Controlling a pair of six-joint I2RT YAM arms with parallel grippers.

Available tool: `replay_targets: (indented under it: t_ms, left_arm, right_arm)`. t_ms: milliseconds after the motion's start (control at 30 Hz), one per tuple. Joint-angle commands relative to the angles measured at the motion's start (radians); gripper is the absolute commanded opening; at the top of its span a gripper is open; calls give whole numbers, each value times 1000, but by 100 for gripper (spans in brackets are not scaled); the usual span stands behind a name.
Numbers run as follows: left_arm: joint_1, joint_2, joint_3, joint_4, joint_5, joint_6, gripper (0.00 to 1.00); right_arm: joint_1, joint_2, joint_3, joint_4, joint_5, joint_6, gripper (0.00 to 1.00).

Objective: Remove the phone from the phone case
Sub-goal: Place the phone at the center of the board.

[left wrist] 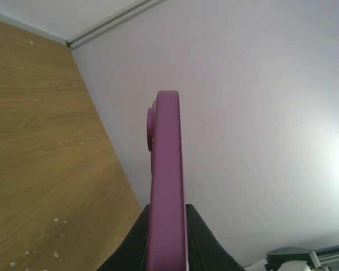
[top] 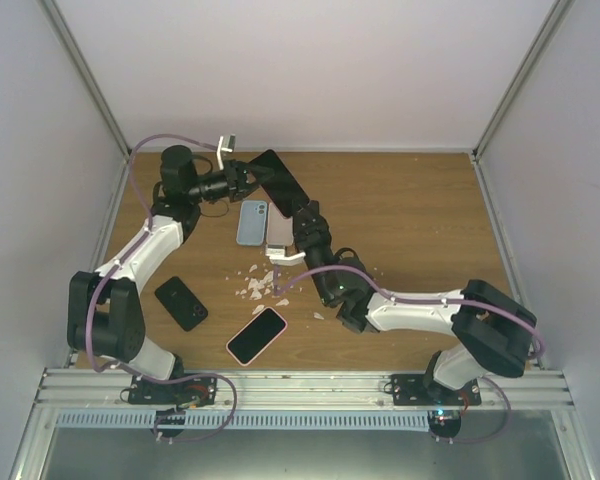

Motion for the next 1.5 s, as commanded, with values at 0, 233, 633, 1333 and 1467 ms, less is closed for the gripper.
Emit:
replay_targets:
  t_ms: [0,233,633,1333,1467]
  left_arm:
    - [13,-40,59,-36,-1,133,0]
    - [21,-69,56,-109,-17,228,0]
    - [38,-103,44,-270,1,523,0]
    - [-87,-120,52,-323,220,814,0]
    - [-115,-122,76,-380,222,878,0]
  right_arm:
    - [8,-67,-12,-39,36,91,90]
    - [7,-140,63,-499,77,421,100]
    - [-70,-210,366,-1338,-291,1066,99]
    - [-545,-180,581,-1534,-1416,1795,89]
    - [-587,-167,556,-1490,-1550,1899,74]
